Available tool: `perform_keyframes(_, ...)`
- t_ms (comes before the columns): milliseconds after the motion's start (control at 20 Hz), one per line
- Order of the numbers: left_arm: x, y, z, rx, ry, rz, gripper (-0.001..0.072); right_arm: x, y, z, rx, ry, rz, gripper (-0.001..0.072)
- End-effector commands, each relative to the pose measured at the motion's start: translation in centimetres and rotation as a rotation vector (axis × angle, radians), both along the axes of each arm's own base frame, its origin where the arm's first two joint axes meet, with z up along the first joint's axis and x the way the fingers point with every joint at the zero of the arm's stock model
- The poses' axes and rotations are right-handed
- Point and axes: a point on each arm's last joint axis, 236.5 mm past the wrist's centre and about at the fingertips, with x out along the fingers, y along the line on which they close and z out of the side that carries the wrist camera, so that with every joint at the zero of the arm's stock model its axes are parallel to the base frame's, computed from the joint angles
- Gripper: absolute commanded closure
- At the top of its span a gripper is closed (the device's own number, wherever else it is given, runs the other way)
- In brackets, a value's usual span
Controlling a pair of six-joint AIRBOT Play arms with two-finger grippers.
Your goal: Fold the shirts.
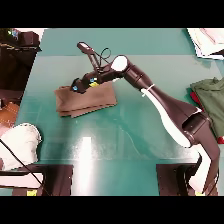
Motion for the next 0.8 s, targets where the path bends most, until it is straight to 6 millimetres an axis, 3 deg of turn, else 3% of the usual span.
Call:
perform_keyframes(0,-0.3,0.0,-0.2,-0.001,0.015,-0.003,0.0683,1.4,-7.2,-2.8,-0.17,0.037,-0.021,0.0128)
perform_keyframes(150,-0.3,-0.1,-0.2,-0.003,0.015,-0.004,0.0683,4.7,-15.4,-6.0,-0.227,0.215,-0.209,0.0126)
perform_keyframes(200,-0.4,-0.2,-0.2,-0.008,0.015,-0.007,0.0683,5.6,-17.7,-7.4,-0.229,0.281,-0.273,0.0096)
perform_keyframes(250,-0.4,-0.5,-0.1,-0.019,0.014,-0.014,0.0683,6.2,-19.3,-8.6,-0.217,0.337,-0.316,0.0017)
perform_keyframes(300,-0.4,-0.7,0.0,-0.028,0.014,-0.019,0.0682,6.4,-20.2,-9.7,-0.185,0.406,-0.343,0.0003)
perform_keyframes(500,-0.3,-1.2,0.1,-0.048,0.007,-0.028,0.0683,7.0,-19.8,-12.9,-0.054,0.632,-0.389,0.0015)
perform_keyframes(750,-0.6,-1.5,-0.6,-0.057,0.035,-0.036,0.0683,6.5,-14.9,-15.3,-0.079,0.708,-0.311,0.0041)
